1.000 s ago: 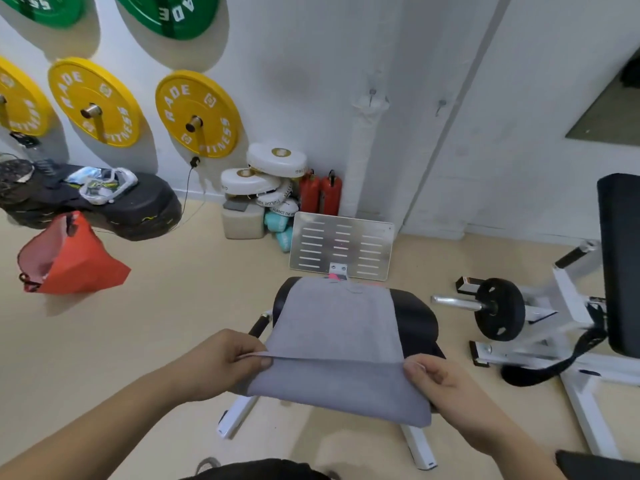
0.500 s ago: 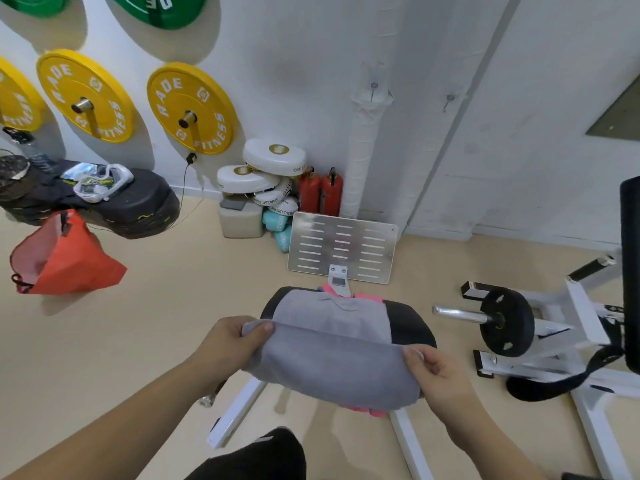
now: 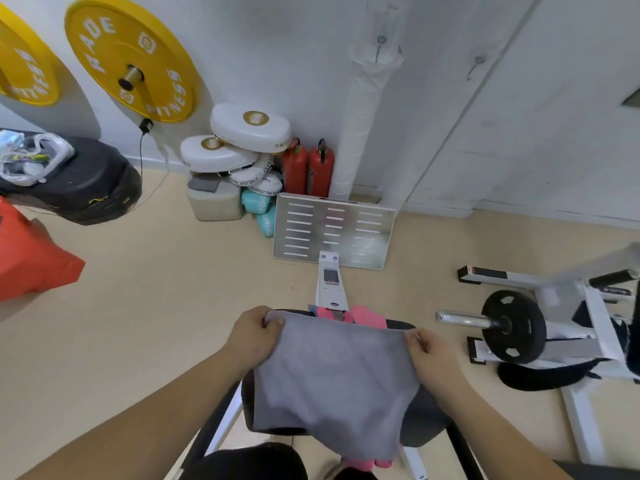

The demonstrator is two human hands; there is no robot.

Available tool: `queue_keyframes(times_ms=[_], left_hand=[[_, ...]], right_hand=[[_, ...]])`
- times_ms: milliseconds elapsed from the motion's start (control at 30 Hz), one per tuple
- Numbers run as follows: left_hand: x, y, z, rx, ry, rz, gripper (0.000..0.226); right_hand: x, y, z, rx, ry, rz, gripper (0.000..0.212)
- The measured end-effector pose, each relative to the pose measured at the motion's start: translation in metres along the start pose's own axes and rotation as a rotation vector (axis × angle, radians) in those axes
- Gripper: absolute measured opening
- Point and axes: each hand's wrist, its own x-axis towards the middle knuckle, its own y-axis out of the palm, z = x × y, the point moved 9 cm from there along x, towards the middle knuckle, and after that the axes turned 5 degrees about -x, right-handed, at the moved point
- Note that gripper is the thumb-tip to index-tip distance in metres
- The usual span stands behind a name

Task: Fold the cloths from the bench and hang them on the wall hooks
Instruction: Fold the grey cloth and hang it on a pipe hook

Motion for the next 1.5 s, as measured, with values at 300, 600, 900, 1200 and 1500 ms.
queue_keyframes(times_ms=[300, 600, 900, 1200, 1500], left_hand=[[0.08, 0.026, 0.032, 0.4, -0.199, 0.129, 0.014], [0.099, 0.058, 0.052, 0.542, -0.298, 0.251, 0.055], [0.108, 0.079, 0.041, 0.717, -0.247, 0.445, 0.049], [0.063, 0.029, -0.02, 0.025, -0.131, 0.272, 0.019], [-0.009, -0.016, -0.083, -0.036, 0.028, 0.303, 0.042]], right_hand=[[0.089, 0.062, -0.035, -0.271, 0.093, 0.226, 0.021], [0.134, 0.09, -0.057, -0.509, 0.087, 0.518, 0.026], [0.141, 0.084, -0.048, -0.676, -0.017, 0.642, 0.041], [0.104, 0.03, -0.016, -0.581, -0.101, 0.443, 0.014], [0.01, -0.007, 0.04, -0.736, -0.403, 0.396, 0.016]])
